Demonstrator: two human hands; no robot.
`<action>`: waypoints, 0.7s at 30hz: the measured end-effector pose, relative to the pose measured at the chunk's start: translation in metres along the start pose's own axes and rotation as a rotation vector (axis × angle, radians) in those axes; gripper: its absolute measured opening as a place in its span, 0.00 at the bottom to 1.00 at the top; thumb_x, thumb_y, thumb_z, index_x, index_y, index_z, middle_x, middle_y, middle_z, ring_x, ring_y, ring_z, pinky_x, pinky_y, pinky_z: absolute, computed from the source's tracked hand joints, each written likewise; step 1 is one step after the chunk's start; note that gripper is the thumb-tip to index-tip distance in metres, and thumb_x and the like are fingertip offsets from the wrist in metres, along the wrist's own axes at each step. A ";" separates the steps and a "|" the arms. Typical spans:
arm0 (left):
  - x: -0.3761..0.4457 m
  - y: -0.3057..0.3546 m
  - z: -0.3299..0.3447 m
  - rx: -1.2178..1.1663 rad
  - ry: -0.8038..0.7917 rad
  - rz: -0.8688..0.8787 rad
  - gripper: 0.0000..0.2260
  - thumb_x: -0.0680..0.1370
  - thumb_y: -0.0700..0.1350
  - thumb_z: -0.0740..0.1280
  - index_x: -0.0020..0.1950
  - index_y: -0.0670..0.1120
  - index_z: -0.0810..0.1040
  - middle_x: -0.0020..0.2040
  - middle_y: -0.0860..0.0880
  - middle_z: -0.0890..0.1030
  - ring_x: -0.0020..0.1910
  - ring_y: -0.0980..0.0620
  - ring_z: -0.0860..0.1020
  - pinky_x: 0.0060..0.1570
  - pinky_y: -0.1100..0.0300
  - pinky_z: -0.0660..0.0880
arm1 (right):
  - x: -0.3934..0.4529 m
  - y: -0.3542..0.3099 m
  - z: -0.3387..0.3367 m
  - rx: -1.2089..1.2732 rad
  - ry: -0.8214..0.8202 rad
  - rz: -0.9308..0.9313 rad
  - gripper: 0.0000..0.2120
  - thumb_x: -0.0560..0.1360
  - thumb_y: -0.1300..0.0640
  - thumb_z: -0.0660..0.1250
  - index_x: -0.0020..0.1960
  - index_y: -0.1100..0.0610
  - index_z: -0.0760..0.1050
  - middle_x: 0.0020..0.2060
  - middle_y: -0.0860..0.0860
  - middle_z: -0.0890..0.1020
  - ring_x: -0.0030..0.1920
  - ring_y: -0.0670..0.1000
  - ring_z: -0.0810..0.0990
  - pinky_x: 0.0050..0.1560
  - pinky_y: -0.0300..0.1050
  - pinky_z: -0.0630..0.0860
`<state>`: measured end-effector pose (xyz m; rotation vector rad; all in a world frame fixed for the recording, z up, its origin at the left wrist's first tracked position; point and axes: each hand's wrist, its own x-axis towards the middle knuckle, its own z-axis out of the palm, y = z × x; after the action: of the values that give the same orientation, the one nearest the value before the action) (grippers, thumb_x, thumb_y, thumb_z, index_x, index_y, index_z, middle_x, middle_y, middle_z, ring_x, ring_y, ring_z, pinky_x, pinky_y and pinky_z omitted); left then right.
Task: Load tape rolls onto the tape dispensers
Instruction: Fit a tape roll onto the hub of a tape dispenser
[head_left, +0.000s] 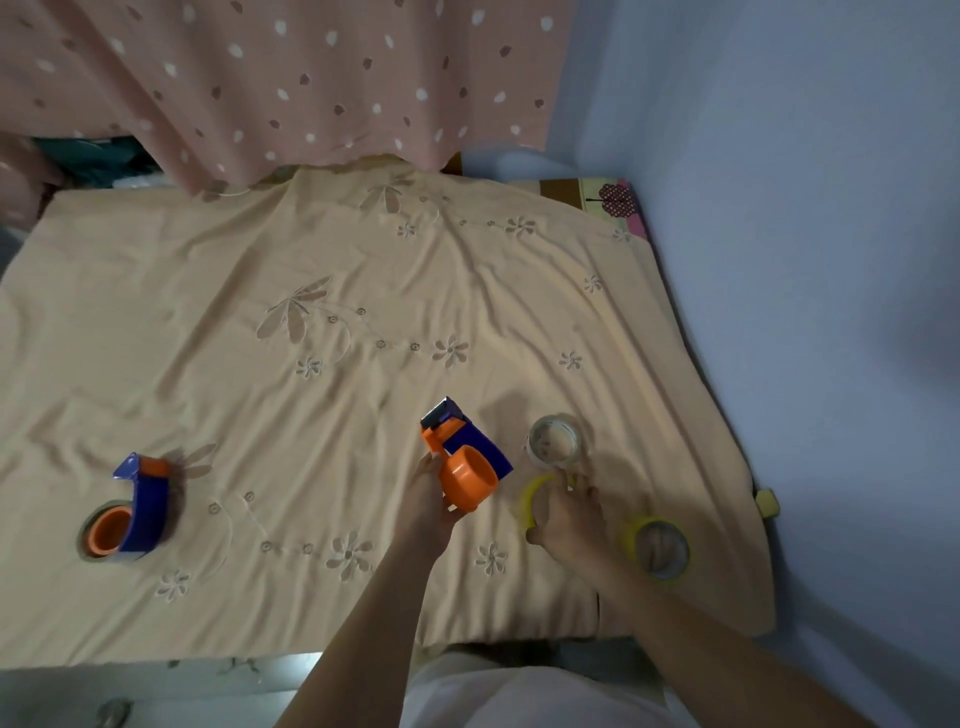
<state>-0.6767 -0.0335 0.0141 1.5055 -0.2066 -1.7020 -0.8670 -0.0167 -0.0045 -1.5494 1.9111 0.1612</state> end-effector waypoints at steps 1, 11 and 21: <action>-0.002 0.002 0.002 0.005 0.010 0.018 0.17 0.86 0.52 0.58 0.74 0.52 0.70 0.67 0.45 0.78 0.59 0.43 0.79 0.53 0.46 0.77 | 0.001 0.001 -0.009 0.085 0.024 -0.019 0.50 0.61 0.45 0.77 0.76 0.55 0.57 0.68 0.59 0.68 0.66 0.63 0.70 0.62 0.51 0.72; -0.024 0.031 0.043 0.086 -0.101 0.285 0.17 0.85 0.49 0.60 0.74 0.53 0.72 0.58 0.49 0.85 0.52 0.49 0.83 0.43 0.54 0.77 | -0.025 -0.010 -0.123 0.753 0.006 -0.295 0.31 0.66 0.47 0.78 0.67 0.49 0.73 0.59 0.45 0.81 0.58 0.47 0.81 0.53 0.41 0.79; -0.047 0.052 0.077 0.056 -0.229 0.414 0.17 0.86 0.50 0.57 0.75 0.50 0.72 0.67 0.44 0.82 0.65 0.41 0.80 0.65 0.39 0.76 | -0.036 -0.025 -0.153 0.810 -0.048 -0.358 0.29 0.67 0.47 0.77 0.66 0.44 0.73 0.59 0.46 0.81 0.60 0.46 0.80 0.58 0.51 0.80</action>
<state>-0.7238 -0.0655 0.1012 1.2016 -0.6459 -1.5334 -0.9044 -0.0676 0.1413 -1.2511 1.3542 -0.6467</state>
